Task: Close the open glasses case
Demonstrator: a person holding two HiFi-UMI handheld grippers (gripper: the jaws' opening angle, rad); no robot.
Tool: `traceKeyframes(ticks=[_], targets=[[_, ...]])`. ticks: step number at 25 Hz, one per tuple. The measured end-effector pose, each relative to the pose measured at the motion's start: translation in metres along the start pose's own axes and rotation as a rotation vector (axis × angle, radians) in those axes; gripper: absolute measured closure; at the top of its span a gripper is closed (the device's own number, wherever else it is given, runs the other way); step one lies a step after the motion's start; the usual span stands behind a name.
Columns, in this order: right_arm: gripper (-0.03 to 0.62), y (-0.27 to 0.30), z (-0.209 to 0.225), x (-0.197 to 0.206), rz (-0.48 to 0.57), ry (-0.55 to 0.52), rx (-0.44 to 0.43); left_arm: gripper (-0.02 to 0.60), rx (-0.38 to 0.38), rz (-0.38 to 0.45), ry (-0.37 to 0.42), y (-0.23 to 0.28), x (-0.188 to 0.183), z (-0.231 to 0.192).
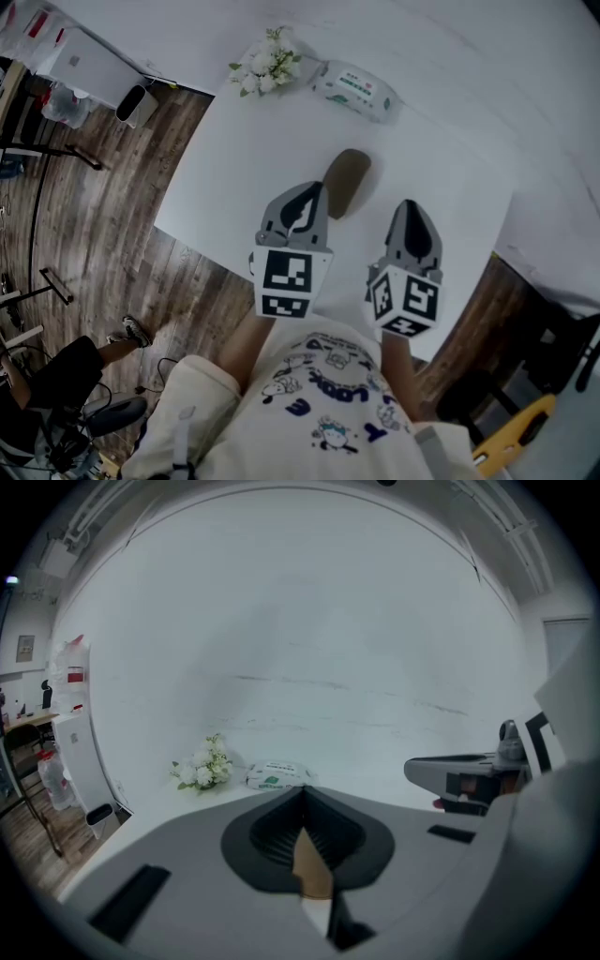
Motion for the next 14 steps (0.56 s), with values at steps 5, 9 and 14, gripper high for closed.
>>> traceKeyframes(ticks=[5,9,14], targets=[[0.58,0.0031,0.0028,0.0007,-0.004,0.01,0.006,0.58,0.007,-0.004,0.003,0.0045,0.0,0.0002],[0.58,0.0039,0.0032,0.0015,-0.004,0.016,0.007,0.58,0.014,-0.005,0.006,0.0058,0.0005,0.0016],[0.58,0.0031,0.0013,0.0024,-0.01,0.019,0.011,0.58,0.016,-0.004,0.013,0.0047,0.0006,-0.0003]])
Point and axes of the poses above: the fingertips, and each gripper's own axes: y forward along the fingers, z to its right, x out of its underside, the point moved 8 cm from there along -y, backward along the fingers, and after that the axes turned 2 degrees about -z, right-handed, at the moved point
